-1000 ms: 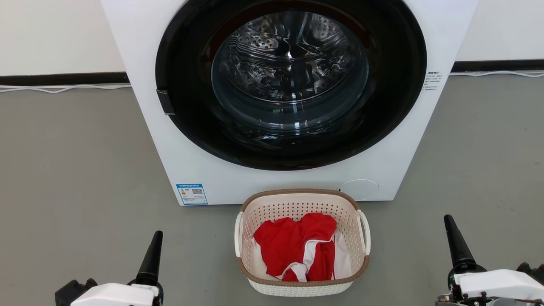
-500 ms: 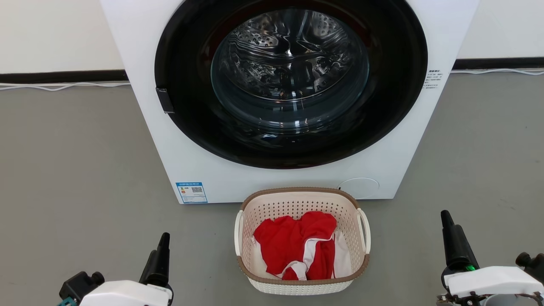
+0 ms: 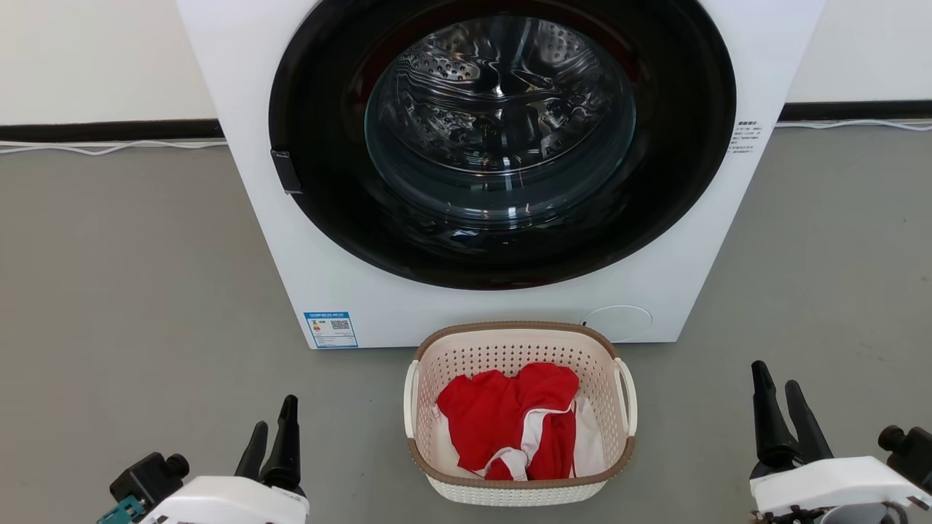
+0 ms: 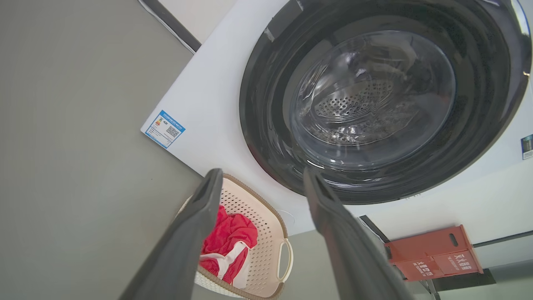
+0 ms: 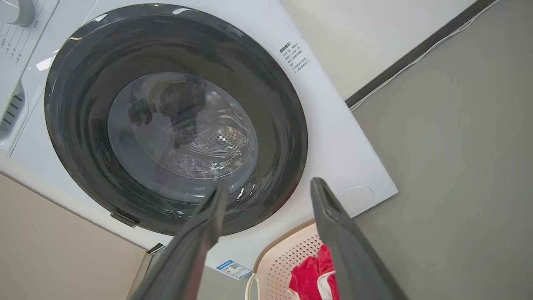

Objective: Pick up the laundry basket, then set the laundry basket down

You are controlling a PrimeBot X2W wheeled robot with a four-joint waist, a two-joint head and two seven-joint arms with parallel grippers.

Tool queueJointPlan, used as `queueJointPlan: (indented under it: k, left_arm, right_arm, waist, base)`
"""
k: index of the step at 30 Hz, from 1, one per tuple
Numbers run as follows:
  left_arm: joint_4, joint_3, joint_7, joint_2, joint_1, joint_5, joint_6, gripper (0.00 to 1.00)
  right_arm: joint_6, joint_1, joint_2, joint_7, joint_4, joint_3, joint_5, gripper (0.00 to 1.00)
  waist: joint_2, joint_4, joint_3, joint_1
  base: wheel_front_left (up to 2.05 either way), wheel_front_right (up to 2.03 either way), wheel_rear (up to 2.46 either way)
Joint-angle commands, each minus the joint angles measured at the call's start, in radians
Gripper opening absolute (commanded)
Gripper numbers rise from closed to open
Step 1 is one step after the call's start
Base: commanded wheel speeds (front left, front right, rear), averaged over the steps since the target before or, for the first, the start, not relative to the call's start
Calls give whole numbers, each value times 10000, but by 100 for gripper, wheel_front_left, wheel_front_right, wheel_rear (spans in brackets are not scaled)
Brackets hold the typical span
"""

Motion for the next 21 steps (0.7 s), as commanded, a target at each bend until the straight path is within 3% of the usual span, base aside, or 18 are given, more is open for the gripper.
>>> queueJointPlan:
  k: [1, 21]
  left_arm:
    - [-310, 78, -155, 93, -212, 463, 80, 100]
    - [-411, -160, -742, 116, -145, 2745, 380, 100]
  right_arm:
    - [38, -108, -124, -218, -238, 69, -547, 100]
    - [51, 30, -95, -806, -433, 12, -3381, 100]
  waist:
    - [0, 7, 0, -1]
    - [0, 31, 10, -1]
  base:
    - [0, 0, 0]
    - [0, 0, 0]
